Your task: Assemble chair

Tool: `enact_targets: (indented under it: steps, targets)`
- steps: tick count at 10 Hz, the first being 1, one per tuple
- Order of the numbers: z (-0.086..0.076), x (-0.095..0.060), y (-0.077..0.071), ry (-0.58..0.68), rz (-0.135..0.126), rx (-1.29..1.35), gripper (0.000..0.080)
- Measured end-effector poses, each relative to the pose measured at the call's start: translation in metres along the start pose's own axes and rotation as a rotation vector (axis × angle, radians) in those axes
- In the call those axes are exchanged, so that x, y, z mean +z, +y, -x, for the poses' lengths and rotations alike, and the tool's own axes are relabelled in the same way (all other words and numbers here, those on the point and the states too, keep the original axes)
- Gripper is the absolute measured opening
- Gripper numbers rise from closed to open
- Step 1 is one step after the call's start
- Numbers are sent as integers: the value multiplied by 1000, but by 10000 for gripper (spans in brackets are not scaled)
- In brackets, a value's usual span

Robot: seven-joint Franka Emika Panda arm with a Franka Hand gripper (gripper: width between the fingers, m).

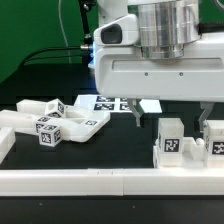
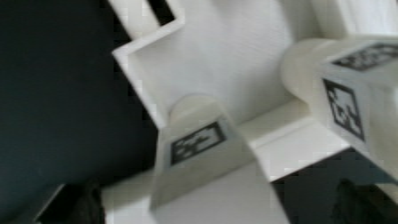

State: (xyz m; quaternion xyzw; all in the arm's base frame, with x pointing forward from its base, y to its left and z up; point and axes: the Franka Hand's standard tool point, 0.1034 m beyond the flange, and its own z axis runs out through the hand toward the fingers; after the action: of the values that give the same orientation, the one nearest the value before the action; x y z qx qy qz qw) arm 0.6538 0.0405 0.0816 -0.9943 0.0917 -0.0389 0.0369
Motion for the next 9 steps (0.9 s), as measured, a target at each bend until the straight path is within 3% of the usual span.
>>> enact_targets:
  steps: [1,4,8,9]
  targets:
    - [1,0,0,-3,0,21,649]
    - [1,1,0,-4,-1,108,281]
    - [-1,1,2,-5,-3,499,282]
    - [0,1,3,-11,-8,722,282]
